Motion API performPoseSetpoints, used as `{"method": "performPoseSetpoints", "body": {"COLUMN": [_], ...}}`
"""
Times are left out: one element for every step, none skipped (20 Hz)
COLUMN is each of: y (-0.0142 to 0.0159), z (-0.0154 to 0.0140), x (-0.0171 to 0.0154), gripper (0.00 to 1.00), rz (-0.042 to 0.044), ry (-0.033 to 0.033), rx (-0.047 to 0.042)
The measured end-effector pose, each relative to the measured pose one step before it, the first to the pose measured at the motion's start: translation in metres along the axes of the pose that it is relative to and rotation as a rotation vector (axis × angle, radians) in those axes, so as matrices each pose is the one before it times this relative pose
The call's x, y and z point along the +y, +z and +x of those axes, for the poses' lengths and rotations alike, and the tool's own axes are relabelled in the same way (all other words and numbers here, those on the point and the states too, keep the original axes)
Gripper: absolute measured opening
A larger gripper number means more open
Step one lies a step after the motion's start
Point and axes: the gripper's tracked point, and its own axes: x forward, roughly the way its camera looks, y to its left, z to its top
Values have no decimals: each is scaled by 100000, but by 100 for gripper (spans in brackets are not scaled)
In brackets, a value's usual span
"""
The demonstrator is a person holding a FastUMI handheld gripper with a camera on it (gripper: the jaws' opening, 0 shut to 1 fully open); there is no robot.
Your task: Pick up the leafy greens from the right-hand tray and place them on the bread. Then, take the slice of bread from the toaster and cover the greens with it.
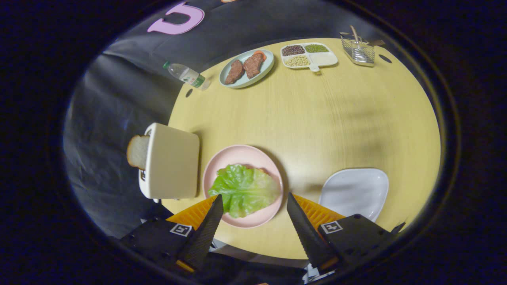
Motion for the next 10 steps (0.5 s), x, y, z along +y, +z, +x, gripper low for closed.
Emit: {"method": "performPoseSetpoints", "body": {"y": [-386, -120, -12, 83, 178, 230, 9, -22, 83, -49], "z": [-938, -735, -751, -516, -376, -440, -165, -2, 346, 368], "x": [1425, 1630, 1637, 1542, 1520, 1536, 1422, 1379, 1292, 1320], "gripper": [100, 100, 100, 100, 100, 100, 100, 100, 100, 100], "rz": [3521, 3070, 2490, 1787, 1104, 384, -497, -1096, -1425, -1503], "ry": [3126, 3090, 2774, 2289, 1616, 1313, 1006, 443, 111, 278], "rx": [1192, 896, 129, 30, -186, -373, 407, 660, 959, 1501]}}
